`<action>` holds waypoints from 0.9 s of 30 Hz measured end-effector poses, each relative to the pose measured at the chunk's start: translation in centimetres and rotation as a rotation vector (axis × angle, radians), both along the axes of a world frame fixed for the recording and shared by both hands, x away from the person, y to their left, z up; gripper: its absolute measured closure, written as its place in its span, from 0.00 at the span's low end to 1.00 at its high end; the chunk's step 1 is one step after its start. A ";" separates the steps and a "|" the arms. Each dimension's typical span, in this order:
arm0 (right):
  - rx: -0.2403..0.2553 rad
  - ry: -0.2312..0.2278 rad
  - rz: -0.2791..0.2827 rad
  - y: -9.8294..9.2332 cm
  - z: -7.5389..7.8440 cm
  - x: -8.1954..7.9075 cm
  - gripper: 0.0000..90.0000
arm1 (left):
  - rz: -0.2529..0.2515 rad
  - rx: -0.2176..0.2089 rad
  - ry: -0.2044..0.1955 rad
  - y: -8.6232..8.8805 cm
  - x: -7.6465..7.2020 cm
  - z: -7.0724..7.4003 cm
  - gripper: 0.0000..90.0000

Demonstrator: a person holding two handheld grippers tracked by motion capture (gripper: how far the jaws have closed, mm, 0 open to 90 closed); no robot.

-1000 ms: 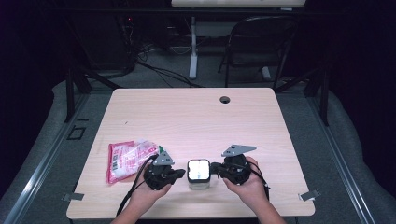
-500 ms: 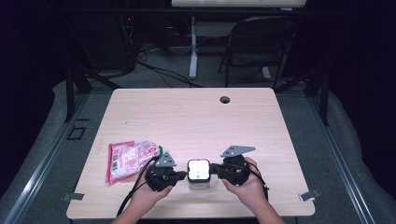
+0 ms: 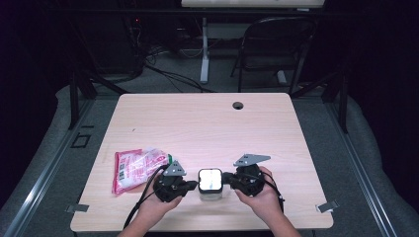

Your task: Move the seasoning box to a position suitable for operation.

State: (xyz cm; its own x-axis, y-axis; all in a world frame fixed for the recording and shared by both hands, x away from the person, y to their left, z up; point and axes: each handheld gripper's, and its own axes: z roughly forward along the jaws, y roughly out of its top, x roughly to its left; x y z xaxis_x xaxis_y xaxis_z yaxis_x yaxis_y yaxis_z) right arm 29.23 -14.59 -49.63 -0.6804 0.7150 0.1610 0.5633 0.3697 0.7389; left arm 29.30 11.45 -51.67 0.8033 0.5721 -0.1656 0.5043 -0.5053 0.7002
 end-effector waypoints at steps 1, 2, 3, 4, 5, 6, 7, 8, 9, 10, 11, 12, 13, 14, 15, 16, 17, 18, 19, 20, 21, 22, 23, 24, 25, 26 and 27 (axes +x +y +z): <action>0.001 0.000 -0.003 -0.1 0.1 0.0 0.97 | -0.002 0.002 -0.001 0.0 0.0 0.0 0.99; 0.005 -0.001 -0.010 -0.2 0.1 0.0 0.97 | 0.000 0.000 0.000 0.0 0.0 0.0 0.99; 0.008 -0.004 -0.017 -0.4 0.2 0.1 0.97 | -0.001 0.003 0.000 0.0 0.0 0.0 0.99; 0.007 -0.001 -0.027 -0.5 0.2 0.1 0.97 | 0.000 0.002 0.000 0.0 0.0 0.0 0.99; 0.006 0.001 -0.029 -0.6 0.2 0.1 0.97 | 0.000 0.003 0.000 0.0 0.0 0.0 0.99; 0.001 0.005 -0.029 -0.6 0.2 0.2 0.97 | 0.000 0.003 0.001 0.0 0.0 -0.1 0.99; 0.005 0.009 -0.033 -0.7 0.1 0.2 0.96 | 0.000 0.003 0.001 0.0 0.0 -0.1 0.99; 0.002 0.014 -0.034 -0.7 0.1 0.2 0.96 | 0.000 0.003 0.001 0.0 0.0 -0.1 0.99; 0.005 0.017 -0.033 -0.7 0.0 0.2 0.95 | 0.000 0.003 0.001 0.0 0.0 -0.1 0.99; 0.006 0.018 -0.033 -0.7 0.0 0.2 0.95 | 0.001 0.003 0.001 0.0 0.0 -0.1 0.99; 0.006 0.019 -0.033 -0.7 0.0 0.3 0.95 | 0.000 0.003 0.001 0.0 0.0 -0.1 0.99; 0.009 0.018 -0.034 -0.7 0.0 0.3 0.94 | 0.001 0.004 0.001 0.0 0.0 -0.1 0.99; 0.012 0.025 -0.039 -0.7 0.0 0.3 0.94 | 0.001 0.004 0.001 0.0 0.0 -0.1 0.99; 0.011 0.030 -0.036 -0.8 0.0 0.3 0.94 | 0.000 0.005 0.000 0.0 0.0 -0.1 0.99; 0.021 0.037 -0.044 -0.8 0.0 0.3 0.94 | 0.000 0.006 -0.001 0.0 0.0 -0.1 0.99; 0.025 0.039 -0.044 -0.9 -0.1 0.3 0.94 | -0.002 0.008 -0.001 0.0 0.0 -0.1 0.99; 0.034 0.042 -0.047 -1.0 -0.1 0.4 0.94 | -0.002 0.009 0.001 0.0 0.0 -0.1 0.98; 0.045 0.048 -0.050 -1.0 -0.2 0.4 0.94 | -0.004 0.010 0.003 0.0 0.0 -0.1 0.98; 0.054 0.052 -0.054 -1.1 -0.2 0.4 0.93 | -0.003 0.009 0.003 0.0 0.0 -0.1 0.98; 0.064 0.054 -0.057 -1.1 -0.3 0.5 0.93 | 0.000 0.006 0.004 -0.1 0.0 -0.1 0.98; 0.061 0.060 -0.057 -1.2 -0.3 0.5 0.91 | -0.003 0.009 0.003 0.0 0.0 -0.1 0.98; 0.065 0.063 -0.070 -1.2 -0.3 0.5 0.91 | -0.003 0.009 0.004 0.0 0.0 -0.1 0.98; 0.064 0.063 -0.067 -1.3 -0.3 0.5 0.90 | -0.003 0.009 0.002 0.0 0.0 -0.1 0.98; 0.066 0.063 -0.069 -1.3 -0.3 0.5 0.90 | -0.002 0.009 0.003 0.0 0.0 -0.1 0.98; 0.066 0.063 -0.070 -1.3 -0.3 0.4 0.90 | -0.002 0.009 0.003 0.0 0.0 -0.1 0.98; 0.075 0.066 -0.079 -1.2 -0.4 0.4 0.90 | -0.003 0.009 0.003 0.0 0.0 -0.1 0.98; 0.075 0.070 -0.078 -1.3 -0.4 0.4 0.89 | -0.002 0.009 0.003 0.0 0.0 -0.1 0.98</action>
State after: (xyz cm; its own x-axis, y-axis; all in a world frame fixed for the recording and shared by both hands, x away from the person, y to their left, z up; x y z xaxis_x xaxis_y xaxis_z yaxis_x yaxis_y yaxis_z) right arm 29.67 -15.89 -50.00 -0.6085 0.7494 0.2609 0.6391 0.2679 0.7209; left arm 29.28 11.41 -51.80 0.8041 0.5718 -0.1629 0.5054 -0.5129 0.6939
